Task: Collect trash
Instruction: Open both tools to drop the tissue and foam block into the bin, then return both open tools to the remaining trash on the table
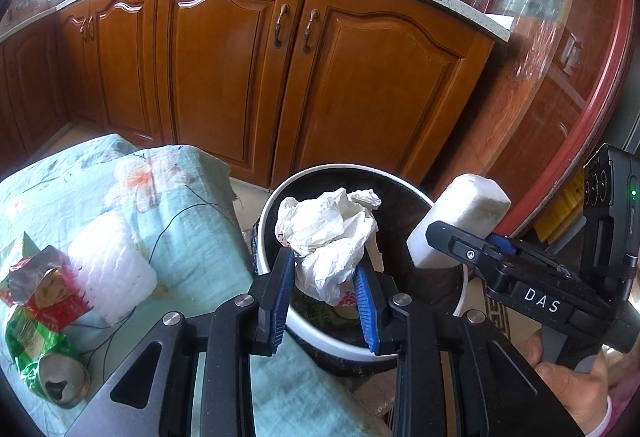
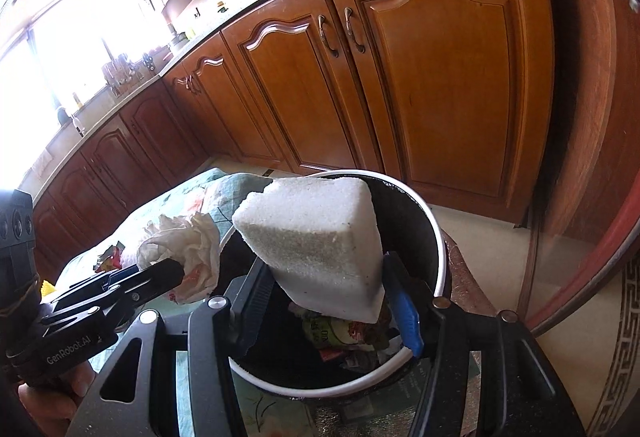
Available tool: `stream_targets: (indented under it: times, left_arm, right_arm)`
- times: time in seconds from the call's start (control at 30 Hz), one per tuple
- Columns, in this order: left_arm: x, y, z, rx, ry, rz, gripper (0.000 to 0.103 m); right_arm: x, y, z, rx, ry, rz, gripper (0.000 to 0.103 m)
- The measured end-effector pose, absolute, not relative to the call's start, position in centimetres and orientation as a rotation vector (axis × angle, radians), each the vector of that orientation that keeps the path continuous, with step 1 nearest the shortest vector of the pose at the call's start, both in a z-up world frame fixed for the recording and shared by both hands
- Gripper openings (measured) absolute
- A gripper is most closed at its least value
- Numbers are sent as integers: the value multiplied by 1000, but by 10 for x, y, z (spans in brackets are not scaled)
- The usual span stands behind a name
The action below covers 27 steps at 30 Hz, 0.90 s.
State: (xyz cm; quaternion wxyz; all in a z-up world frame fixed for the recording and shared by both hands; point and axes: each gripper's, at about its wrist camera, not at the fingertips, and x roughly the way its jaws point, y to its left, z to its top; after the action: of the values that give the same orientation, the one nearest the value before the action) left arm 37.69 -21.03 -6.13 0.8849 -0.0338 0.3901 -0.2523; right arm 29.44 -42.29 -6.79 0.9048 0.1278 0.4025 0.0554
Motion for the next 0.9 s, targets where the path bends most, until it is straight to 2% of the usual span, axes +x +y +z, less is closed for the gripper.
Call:
stream_targets:
  times: [0.13, 0.2, 0.27, 0.37, 0.6, 0.9]
  left_arm:
    - [381, -214, -65, -63, 813, -534, 33]
    - [380, -213, -67, -63, 815, -540, 40]
    - [378, -210, -66, -67, 804, -532, 54]
    - [371, -202, -66, -84, 799, -523, 63]
    - [343, -172, -69, -134, 803, -503, 67]
    - [296, -123, -73, -186, 824, -470, 68]
  right_arm:
    - [301, -424, -72, 260, 849, 118, 59]
    - [303, -425, -73, 262, 861, 117, 61]
    - [303, -427, -73, 274, 862, 118, 66]
    - [298, -429, -72, 295, 849, 115, 78]
    - [281, -424, -68, 335, 821, 133, 88]
    - [258, -392, -66, 353, 811, 198, 91]
